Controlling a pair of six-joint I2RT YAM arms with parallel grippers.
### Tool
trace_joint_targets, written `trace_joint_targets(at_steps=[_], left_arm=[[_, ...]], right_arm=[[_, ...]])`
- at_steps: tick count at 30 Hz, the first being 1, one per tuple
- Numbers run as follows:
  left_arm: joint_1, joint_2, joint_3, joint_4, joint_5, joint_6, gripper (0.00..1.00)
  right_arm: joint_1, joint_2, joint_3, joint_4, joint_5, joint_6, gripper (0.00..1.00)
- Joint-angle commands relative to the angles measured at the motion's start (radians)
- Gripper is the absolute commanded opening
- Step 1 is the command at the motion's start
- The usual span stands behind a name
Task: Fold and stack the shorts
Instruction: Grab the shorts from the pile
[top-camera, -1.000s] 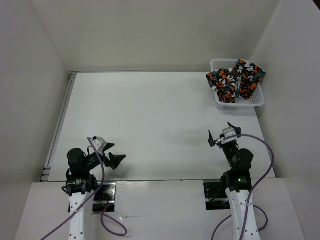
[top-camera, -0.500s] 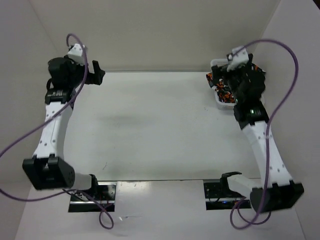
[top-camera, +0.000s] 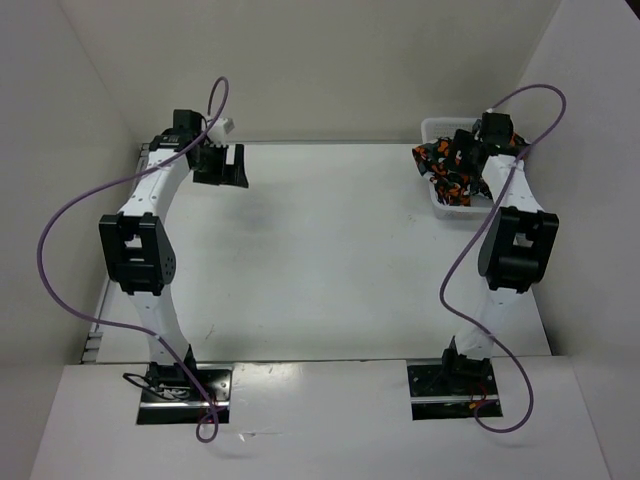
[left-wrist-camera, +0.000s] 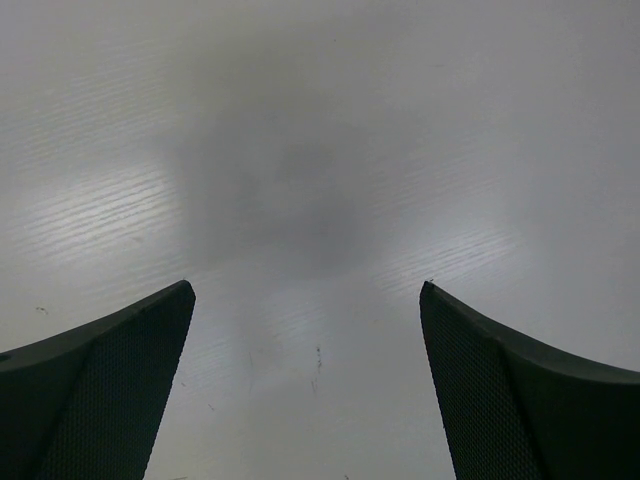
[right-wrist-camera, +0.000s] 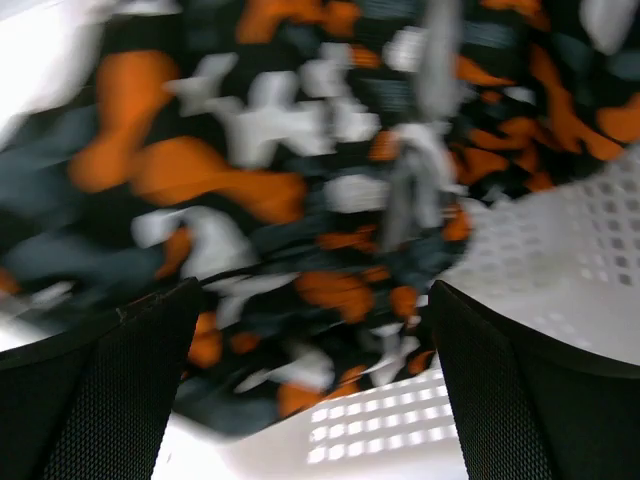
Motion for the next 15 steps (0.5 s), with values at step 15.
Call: trace_joint_targets(at_steps=[15], left_arm=[[-0.039,-0.017,-0.010,-0.019,0.028,0.004,1.00]], right_arm=[[-0.084,0.239,0.163,0.018,-0.255,-0.035,0.94]])
